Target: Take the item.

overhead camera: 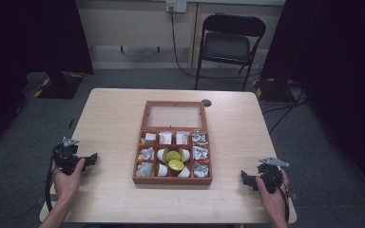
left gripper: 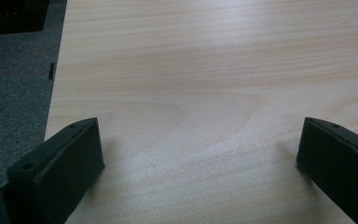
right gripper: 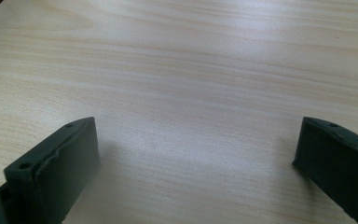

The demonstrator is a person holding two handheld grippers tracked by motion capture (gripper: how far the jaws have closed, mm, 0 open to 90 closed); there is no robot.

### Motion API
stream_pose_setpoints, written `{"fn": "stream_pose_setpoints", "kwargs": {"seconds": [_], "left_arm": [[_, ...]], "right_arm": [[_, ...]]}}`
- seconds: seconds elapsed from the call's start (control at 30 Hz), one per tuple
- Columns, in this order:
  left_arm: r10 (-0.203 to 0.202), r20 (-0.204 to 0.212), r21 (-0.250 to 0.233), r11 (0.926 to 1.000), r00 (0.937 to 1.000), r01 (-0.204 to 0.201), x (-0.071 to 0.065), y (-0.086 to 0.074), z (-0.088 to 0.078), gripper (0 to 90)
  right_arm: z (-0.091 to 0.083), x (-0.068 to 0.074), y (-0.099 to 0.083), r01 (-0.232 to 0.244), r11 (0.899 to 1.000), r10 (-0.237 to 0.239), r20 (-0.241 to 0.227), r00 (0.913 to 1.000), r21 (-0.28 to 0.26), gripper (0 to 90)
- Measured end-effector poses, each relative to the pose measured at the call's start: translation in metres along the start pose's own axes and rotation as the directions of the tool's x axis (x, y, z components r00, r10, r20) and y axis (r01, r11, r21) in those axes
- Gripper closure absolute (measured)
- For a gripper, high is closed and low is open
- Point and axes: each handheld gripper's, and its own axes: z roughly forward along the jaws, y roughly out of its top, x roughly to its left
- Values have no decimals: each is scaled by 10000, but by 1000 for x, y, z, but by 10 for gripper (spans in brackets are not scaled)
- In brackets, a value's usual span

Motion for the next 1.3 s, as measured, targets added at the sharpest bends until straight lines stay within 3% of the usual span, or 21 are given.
{"fn": "stream_pose_setpoints", "kwargs": {"seconds": [0.3, 0.47, 0.7, 0.8, 0.93, 1.17, 1.3], "left_arm": [[36, -16, 6, 10000, 10000, -36, 0, 0, 0, 2], [257, 198, -181, 9995, 9995, -253, -5, 2, -4, 171], [230, 345, -80, 9997, 9991, -227, -8, 3, -5, 184], [424, 503, 31, 9991, 9978, -426, -12, 5, -6, 186], [608, 535, -120, 9981, 9967, -603, -18, 8, -10, 189], [552, 823, -229, 9983, 9951, -535, -21, 10, -13, 197], [807, 1115, -370, 9963, 9905, -770, -26, 13, -17, 196]], "right_arm": [[0, 0, 0, -1, 10000, 1, 0, 10000, 3, 0], [0, 0, 0, -4, 10000, 4, -1, 10000, 1, 0], [0, 0, 0, -3, 10000, 3, 0, 10000, 2, 0], [0, 0, 0, -3, 10000, 3, -1, 10000, 2, 0], [0, 0, 0, -3, 10000, 3, -1, 10000, 2, 0], [0, 0, 0, -2, 10000, 2, 0, 10000, 3, 0], [0, 0, 0, -4, 10000, 4, 0, 10000, 4, 0]]}}
